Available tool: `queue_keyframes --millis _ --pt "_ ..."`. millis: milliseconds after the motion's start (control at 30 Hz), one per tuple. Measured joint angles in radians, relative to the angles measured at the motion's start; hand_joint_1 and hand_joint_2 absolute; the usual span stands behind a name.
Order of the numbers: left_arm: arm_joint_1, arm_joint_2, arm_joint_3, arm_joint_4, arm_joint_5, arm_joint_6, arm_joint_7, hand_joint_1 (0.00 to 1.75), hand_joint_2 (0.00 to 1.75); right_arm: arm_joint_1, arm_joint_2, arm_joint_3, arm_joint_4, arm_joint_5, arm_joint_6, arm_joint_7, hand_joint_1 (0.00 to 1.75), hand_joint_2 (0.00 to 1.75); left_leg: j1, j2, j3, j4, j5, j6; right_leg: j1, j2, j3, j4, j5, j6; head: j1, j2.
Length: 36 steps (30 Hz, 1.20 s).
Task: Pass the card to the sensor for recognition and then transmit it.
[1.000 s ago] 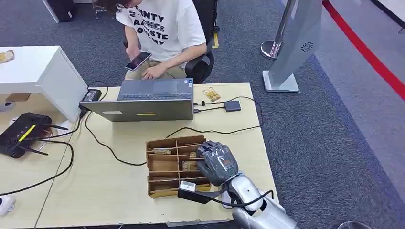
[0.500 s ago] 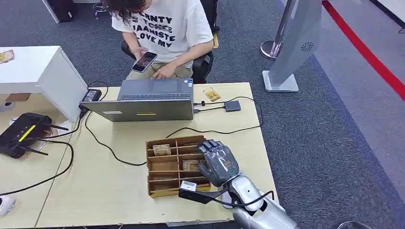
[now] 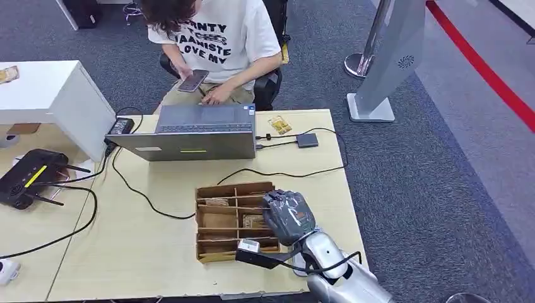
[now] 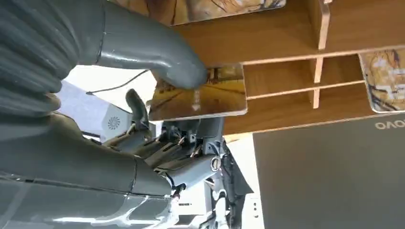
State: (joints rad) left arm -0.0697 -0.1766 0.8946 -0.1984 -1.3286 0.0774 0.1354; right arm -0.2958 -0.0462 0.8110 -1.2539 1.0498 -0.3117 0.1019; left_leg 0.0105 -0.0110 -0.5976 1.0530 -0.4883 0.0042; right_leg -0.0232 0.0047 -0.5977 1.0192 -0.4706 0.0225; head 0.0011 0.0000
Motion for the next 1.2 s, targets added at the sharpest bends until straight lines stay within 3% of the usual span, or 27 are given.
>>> queue_keyframes --millis 600,767,900,967,1133,1200 --pt "0.000 0.000 0.000 0.000 0.002 -0.002 -0.003 0.00 0.00 0.003 0.001 -0.008 -0.003 0.009 -0.010 0.000 1.75 1.75 0.000 0.000 0.000 0.000 0.000 0.000 0.000 0.000 0.000 0.000 0.000 0.000 0.000 0.000" --pt "0.000 0.000 0.000 0.000 0.009 0.000 -0.003 0.00 0.00 0.036 0.011 -0.047 -0.057 0.067 -0.166 -0.012 1.75 1.75 0.000 0.000 0.000 0.000 0.000 0.000 0.000 0.000 0.000 0.000 0.000 0.000 0.000 0.000" --pt "0.001 0.000 0.000 0.000 0.012 0.007 -0.006 0.00 0.00 0.088 0.032 -0.094 -0.149 0.111 -0.324 -0.063 1.75 1.75 0.000 0.000 0.000 0.000 0.000 0.000 0.000 0.000 -0.001 0.000 0.000 0.000 0.000 0.000" --pt "0.000 -0.001 0.000 0.000 0.012 0.009 -0.006 0.00 0.00 0.119 0.047 -0.121 -0.200 0.114 -0.334 -0.105 1.75 1.75 0.000 0.000 0.000 0.000 0.000 0.000 0.000 0.000 -0.001 0.000 0.000 0.000 0.000 0.000" --pt "0.000 -0.005 0.000 0.000 0.008 0.010 -0.006 0.00 0.00 0.215 0.132 -0.239 -0.358 0.090 -0.336 -0.316 1.75 1.75 0.000 0.000 0.000 0.000 0.000 0.000 0.000 0.000 -0.001 0.000 0.000 0.000 0.000 0.000" --pt "0.001 -0.006 0.000 0.000 0.007 0.011 -0.006 0.00 0.00 0.240 0.161 -0.277 -0.400 0.079 -0.336 -0.363 1.75 1.75 0.000 0.000 0.000 0.000 0.000 0.000 0.000 0.000 -0.001 0.000 -0.001 0.000 0.000 0.000"
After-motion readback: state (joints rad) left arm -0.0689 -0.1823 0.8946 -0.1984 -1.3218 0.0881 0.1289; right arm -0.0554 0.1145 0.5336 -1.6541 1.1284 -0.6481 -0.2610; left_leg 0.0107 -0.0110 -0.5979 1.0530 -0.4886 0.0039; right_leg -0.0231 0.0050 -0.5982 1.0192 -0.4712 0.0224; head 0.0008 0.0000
